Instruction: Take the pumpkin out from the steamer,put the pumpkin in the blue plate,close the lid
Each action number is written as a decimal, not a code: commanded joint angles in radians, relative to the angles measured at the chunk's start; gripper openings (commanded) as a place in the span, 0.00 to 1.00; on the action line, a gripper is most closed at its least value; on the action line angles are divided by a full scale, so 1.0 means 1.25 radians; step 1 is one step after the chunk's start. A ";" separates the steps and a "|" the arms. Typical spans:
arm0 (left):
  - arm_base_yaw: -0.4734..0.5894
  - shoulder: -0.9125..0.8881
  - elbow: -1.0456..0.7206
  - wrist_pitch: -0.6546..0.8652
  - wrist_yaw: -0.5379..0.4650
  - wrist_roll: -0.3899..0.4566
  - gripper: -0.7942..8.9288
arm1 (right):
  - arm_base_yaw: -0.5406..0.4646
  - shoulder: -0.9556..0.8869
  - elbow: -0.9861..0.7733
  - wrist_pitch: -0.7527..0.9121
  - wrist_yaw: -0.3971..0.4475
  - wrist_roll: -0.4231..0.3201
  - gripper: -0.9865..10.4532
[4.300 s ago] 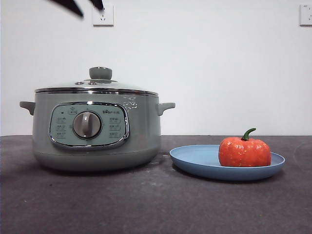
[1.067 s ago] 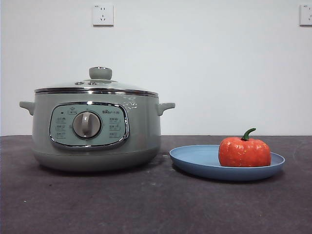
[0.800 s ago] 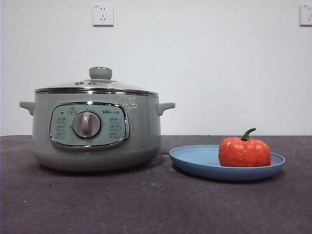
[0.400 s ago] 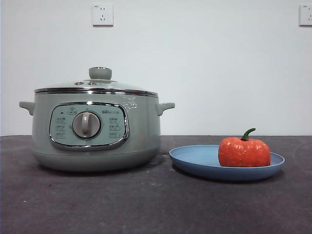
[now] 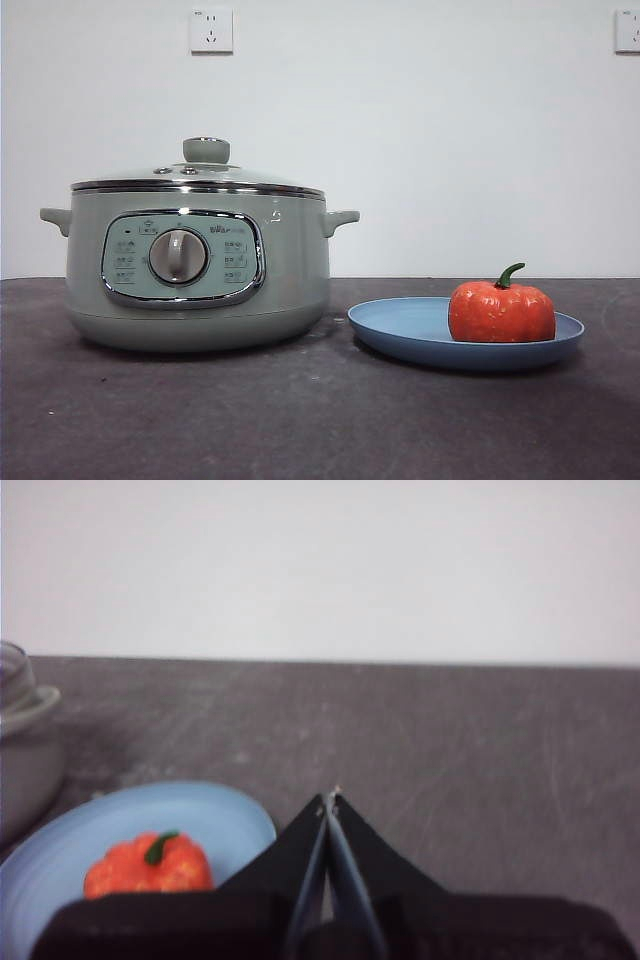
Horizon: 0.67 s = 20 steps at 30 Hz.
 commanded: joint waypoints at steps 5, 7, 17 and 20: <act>0.002 -0.002 -0.013 0.001 -0.002 -0.005 0.08 | 0.018 -0.008 -0.065 0.033 0.003 0.045 0.09; 0.002 -0.002 -0.013 0.001 -0.002 -0.005 0.08 | 0.029 -0.011 -0.078 0.042 0.003 0.049 0.09; 0.002 -0.002 -0.013 0.001 -0.002 -0.005 0.08 | 0.049 -0.031 -0.106 0.023 0.005 0.059 0.09; 0.002 -0.002 -0.013 0.001 -0.002 -0.005 0.08 | 0.048 -0.031 -0.106 0.019 0.005 0.060 0.09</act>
